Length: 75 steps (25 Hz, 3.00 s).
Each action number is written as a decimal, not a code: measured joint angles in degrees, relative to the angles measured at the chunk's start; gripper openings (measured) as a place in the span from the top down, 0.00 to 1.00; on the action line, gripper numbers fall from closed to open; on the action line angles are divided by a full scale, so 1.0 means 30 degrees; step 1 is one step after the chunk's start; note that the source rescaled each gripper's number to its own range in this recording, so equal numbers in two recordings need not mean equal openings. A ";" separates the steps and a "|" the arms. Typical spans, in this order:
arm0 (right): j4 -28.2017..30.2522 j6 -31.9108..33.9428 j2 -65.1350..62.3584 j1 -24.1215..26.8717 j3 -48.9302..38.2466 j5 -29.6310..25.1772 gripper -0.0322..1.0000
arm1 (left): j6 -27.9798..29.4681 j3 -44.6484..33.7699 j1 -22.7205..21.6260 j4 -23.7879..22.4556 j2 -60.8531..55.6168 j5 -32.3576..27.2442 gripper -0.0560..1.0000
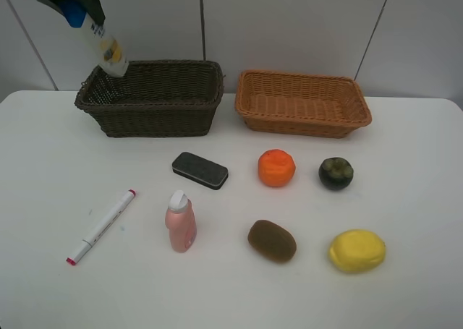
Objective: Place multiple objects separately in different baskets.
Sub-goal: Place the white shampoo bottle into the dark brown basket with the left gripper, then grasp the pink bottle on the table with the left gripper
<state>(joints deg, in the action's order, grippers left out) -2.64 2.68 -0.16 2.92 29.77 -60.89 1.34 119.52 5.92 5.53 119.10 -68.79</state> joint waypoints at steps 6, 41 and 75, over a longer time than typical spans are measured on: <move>0.0000 0.0000 0.0000 0.0000 0.0000 0.0000 0.00 | 0.0324 0.0728 -0.0098 -0.0183 0.3140 0.0034 0.63; 0.0000 0.0000 0.0000 0.0000 0.0000 0.0000 0.00 | -0.0952 -1.0507 0.2575 0.2070 -0.6421 0.0052 0.18; 0.0000 0.0000 0.0000 0.0000 0.0000 0.0000 0.00 | 0.2664 -1.4456 1.2346 -0.0002 -0.1084 0.2192 0.18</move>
<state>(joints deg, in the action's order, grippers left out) -2.64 2.68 -0.16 2.92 29.77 -60.89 9.33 76.15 42.96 5.52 115.85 -62.21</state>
